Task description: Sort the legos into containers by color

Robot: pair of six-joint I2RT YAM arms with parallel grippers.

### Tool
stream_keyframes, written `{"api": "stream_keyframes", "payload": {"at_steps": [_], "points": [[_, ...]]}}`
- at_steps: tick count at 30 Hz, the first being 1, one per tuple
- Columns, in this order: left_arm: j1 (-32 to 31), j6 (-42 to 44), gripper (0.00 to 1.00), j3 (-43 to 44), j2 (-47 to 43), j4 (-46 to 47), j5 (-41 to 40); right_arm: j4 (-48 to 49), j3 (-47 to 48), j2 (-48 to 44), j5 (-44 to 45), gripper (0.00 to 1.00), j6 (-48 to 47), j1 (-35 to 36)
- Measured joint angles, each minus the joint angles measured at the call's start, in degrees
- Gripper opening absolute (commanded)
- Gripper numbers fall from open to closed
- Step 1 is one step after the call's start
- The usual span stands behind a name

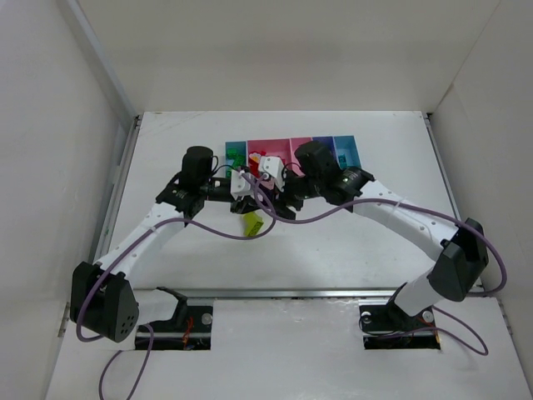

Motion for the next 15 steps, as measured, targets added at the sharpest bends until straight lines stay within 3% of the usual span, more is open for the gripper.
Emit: {"api": "stream_keyframes", "payload": {"at_steps": [4,7,8,9,10,15], "points": [[0.0,0.0,0.0,0.0,0.0,0.0,-0.3,-0.6,0.0,1.3,2.1,0.66,0.2,0.0],[0.0,0.8,0.0,0.1,0.0,-0.1,-1.2,-0.7,0.0,1.3,2.7,0.35,0.9,0.0],[0.0,0.8,0.0,0.2,0.0,-0.2,-1.5,-0.6,-0.1,1.3,2.8,0.14,0.8,0.0],[0.1,0.9,0.0,0.3,0.0,-0.5,-1.4,-0.6,-0.1,1.3,2.9,0.04,0.9,0.2],[0.1,1.1,0.0,0.3,0.0,-0.7,-1.7,-0.6,-0.2,1.3,3.2,0.0,1.2,0.3],[0.1,1.7,0.0,0.3,0.0,-1.4,-2.2,0.2,-1.0,1.0,5.0,0.0,1.8,0.6]]}}
